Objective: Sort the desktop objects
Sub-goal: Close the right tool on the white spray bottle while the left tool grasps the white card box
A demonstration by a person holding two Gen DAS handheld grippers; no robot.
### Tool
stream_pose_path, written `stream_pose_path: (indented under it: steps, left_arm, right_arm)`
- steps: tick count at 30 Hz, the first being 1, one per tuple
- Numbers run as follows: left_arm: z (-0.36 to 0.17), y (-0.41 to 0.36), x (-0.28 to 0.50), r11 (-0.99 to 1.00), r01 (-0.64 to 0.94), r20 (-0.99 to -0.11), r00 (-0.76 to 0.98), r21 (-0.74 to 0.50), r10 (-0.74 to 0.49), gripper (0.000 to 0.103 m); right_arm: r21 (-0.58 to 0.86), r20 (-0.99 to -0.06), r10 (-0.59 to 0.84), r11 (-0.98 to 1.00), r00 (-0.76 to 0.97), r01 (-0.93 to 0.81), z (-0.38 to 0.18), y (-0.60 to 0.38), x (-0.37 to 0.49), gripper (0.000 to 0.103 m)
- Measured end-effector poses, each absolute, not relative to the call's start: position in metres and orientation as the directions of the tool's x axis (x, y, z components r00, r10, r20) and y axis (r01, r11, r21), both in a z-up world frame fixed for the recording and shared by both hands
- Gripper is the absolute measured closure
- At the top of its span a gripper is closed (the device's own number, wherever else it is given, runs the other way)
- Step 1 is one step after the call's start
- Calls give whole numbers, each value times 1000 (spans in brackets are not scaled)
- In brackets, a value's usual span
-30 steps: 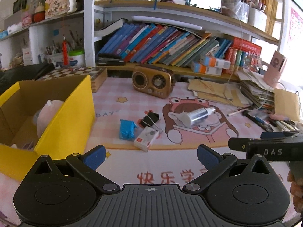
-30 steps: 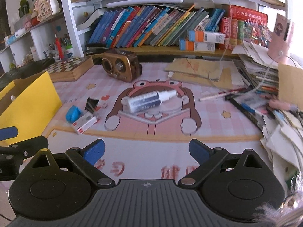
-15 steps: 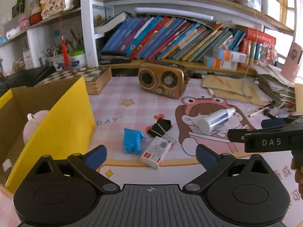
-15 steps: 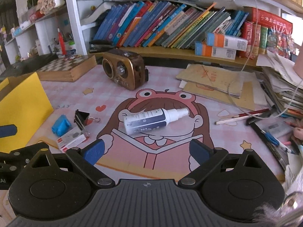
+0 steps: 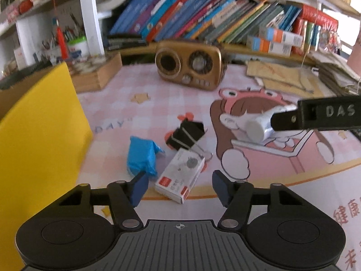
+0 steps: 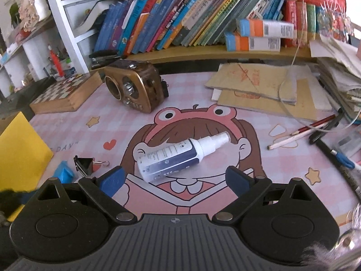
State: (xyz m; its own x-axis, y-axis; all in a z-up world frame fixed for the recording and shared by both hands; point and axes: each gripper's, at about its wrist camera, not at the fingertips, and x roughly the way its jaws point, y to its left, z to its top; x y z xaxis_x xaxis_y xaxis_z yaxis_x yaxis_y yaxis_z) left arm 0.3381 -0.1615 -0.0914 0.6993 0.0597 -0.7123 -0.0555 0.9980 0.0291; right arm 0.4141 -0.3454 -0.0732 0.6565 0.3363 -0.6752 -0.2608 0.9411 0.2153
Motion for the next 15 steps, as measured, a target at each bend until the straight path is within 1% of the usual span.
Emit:
stream_pose_path:
  steps: [4,9,11,13,15]
  left_arm:
    - [-96,-161,344,998,-63,-716,696,16,55,42]
    - [-95,-165,352,999,-43,-710,703,21,45,53]
    - [-95,-167,350,1000,-13,-705,708,26,27,66]
    - [-95,-171,346,999,13,-703,711,36,16,73]
    - [-94,-172,342,999,24,-706,708,33,6,74]
  right_arm:
    - [233,-684,349,937,640,-262,-76,-340,420,7]
    - [270,-692,360,933,626,-238,-79,-337,430,7]
    - [287,-695,363,932,621,-223,-80,-336,435,7]
    - [307,-703,363,931,611,-199,-83,-336,441,7]
    - [324,-715,357,931,602,-168,-86,-335,445,7]
